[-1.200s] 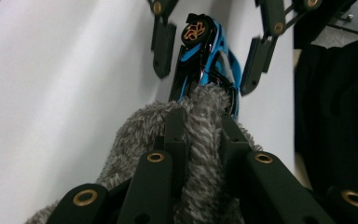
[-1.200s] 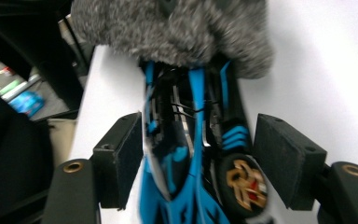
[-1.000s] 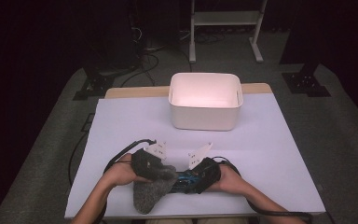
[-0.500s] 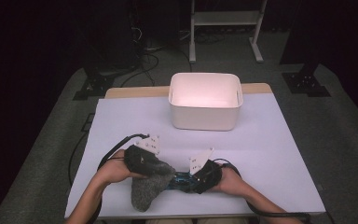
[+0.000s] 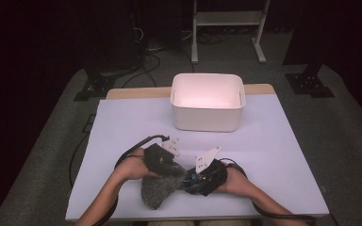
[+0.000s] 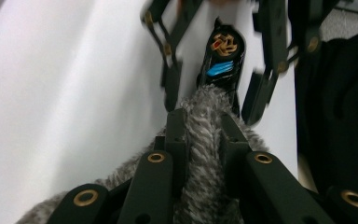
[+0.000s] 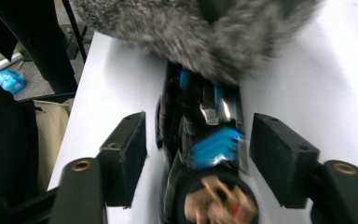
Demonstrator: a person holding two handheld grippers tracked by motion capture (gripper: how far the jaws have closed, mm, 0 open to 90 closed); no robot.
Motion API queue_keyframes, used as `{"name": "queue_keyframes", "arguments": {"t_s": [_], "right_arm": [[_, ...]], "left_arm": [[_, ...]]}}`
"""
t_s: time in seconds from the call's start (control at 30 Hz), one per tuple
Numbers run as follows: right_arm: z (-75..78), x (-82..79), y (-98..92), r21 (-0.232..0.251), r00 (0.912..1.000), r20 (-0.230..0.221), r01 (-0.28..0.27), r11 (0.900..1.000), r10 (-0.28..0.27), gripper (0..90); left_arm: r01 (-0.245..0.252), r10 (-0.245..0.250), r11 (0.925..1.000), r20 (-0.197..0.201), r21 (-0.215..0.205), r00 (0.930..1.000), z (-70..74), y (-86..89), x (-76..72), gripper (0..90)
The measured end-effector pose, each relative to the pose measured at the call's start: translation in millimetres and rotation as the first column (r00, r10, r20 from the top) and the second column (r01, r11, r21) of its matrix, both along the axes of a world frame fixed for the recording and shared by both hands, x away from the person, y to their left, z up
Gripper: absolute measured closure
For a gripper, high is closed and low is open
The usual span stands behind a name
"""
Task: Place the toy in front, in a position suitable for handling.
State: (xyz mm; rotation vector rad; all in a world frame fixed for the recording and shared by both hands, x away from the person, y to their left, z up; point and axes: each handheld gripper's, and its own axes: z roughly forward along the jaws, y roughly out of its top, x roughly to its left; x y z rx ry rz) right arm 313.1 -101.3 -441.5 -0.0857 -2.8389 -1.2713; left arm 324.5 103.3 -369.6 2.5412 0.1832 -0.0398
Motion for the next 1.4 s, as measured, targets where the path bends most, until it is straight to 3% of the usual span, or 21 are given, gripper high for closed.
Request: {"name": "queue_keyframes", "arguments": {"t_s": [0.1, 0.27, 0.47, 0.6, 0.7, 0.9, 1.17, 1.4], "right_arm": [[1.5, -2.6, -15.2, 0.009, 0.9995, 0.014, 0.028, 1.0, -0.028, 38.3], [-4.2, -8.4, -30.8, 0.013, 0.9987, 0.01, 0.049, 0.999, -0.049, 60.8], [-4.4, -10.2, -28.7, 0.005, 0.9984, 0.022, 0.052, 0.999, -0.052, 62.5], [-5.2, -11.1, -29.0, 0.013, 0.9983, 0.022, 0.055, 0.998, -0.055, 62.5], [-6.1, -10.6, -29.7, 0.023, 0.9985, 0.011, 0.053, 0.998, -0.053, 62.7], [-6.7, -9.9, -30.1, 0.021, 0.9987, 0.02, 0.046, 0.999, -0.046, 63.1], [-6.5, -9.7, -30.1, 0.017, 0.9988, 0.023, 0.043, 0.999, -0.043, 63.2], [-6.3, -8.9, -30.0, 0.013, 0.999, 0.021, 0.039, 0.999, -0.039, 63.4]], "left_arm": [[0.007, -0.007, 1.0, 0.003, -0.007, 1.0, 0.2, -0.1, -0.8, 78.3], [0.049, -0.048, 0.9987, 0.015, -0.016, 0.9987, 4.1, -14.1, -5.6, 78.3], [0.115, -0.115, 0.9933, 0.036, 0.008, 0.9927, 6.1, -45.6, -6.8, 78.3], [0.138, -0.138, 0.9905, 0.032, 0.0, 0.99, 5.2, -61.9, -5.1, 78.3], [0.143, -0.144, 0.9893, 0.033, 0.028, 0.989, 1.8, -68.3, -3.9, 78.4], [0.122, -0.123, 0.9921, 0.036, 0.029, 0.9918, 2.1, -54.0, -3.6, 78.3], [0.047, -0.049, 0.9978, 0.039, 0.045, 0.998, 2.3, -16.5, -7.0, 78.2], [-0.019, 0.018, 0.9996, 0.032, 0.02, 0.9993, 2.3, 18.0, -8.7, 78.1]]}}
